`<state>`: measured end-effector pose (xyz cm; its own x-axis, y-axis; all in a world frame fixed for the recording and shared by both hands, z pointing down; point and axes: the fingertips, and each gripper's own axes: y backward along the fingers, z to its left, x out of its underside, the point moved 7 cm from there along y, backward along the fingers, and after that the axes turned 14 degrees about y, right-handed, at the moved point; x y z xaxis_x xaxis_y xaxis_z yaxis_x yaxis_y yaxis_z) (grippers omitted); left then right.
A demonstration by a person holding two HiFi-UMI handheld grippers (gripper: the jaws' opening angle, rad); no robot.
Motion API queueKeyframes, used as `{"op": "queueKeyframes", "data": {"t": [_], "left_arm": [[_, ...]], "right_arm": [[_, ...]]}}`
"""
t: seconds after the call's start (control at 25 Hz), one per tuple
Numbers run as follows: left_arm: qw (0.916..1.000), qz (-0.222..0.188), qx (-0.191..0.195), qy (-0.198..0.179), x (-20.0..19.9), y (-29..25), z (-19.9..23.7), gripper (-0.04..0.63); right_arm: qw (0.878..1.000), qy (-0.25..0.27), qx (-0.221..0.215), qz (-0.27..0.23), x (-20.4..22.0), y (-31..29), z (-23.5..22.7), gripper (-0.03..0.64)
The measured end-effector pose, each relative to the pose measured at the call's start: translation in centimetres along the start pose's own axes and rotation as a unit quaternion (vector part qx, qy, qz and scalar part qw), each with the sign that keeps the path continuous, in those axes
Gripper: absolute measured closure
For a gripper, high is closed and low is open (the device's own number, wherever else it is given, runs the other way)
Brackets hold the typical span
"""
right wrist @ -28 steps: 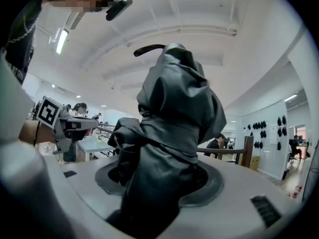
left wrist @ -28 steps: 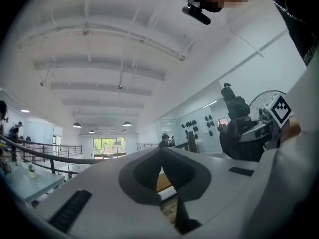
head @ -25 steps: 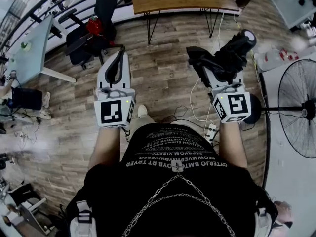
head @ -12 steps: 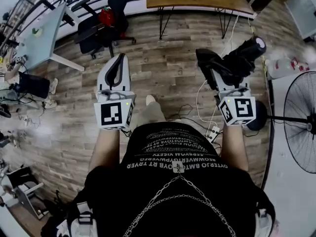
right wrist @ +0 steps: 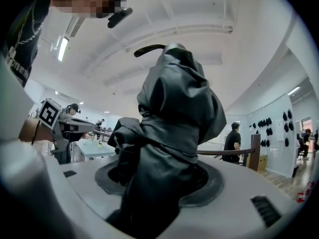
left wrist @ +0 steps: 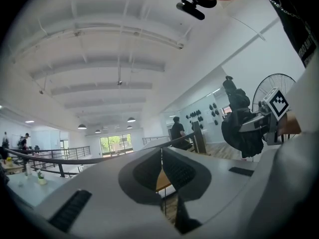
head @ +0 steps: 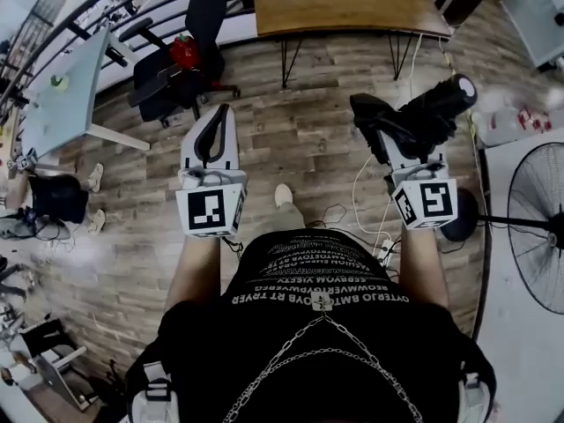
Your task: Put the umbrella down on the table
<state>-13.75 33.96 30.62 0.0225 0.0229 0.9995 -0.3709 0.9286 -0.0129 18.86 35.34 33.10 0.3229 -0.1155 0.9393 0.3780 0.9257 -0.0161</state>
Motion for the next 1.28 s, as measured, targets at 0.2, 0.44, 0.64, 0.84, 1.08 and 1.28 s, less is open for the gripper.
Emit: {"op": "queueKeyframes", "data": {"t": [0.2, 0.44, 0.64, 0.84, 1.08, 1.28], "left_arm": [[0.9999, -0.003, 0.001, 0.010, -0.1, -4.3, 2.8, 0.565], [0.9998, -0.001, -0.003, 0.018, 0.0, -8.1, 6.8, 0.565], [0.9996, 0.012, -0.004, 0.024, 0.2, -10.7, 10.0, 0.565], [0.9998, -0.004, 0.006, 0.017, 0.2, -12.7, 12.8, 0.565], [0.9995, 0.004, 0.022, 0.021, 1.1, -15.0, 15.3, 0.565], [0.9988, -0.003, 0.036, 0.032, 1.4, -15.9, 15.7, 0.565]], "right_arm": [[1.000, 0.002, -0.002, 0.003, -0.5, -4.4, -0.9, 0.348], [1.000, -0.015, -0.007, 0.007, -0.3, -9.5, -1.2, 0.348], [0.999, -0.029, -0.014, 0.010, -0.2, -13.4, -0.7, 0.348], [0.999, -0.030, -0.005, 0.019, -0.6, -16.0, -0.1, 0.348], [0.999, -0.028, 0.010, 0.033, -0.9, -17.7, 0.5, 0.348], [0.998, -0.045, 0.016, 0.048, -0.9, -17.3, 1.1, 0.348]]}}
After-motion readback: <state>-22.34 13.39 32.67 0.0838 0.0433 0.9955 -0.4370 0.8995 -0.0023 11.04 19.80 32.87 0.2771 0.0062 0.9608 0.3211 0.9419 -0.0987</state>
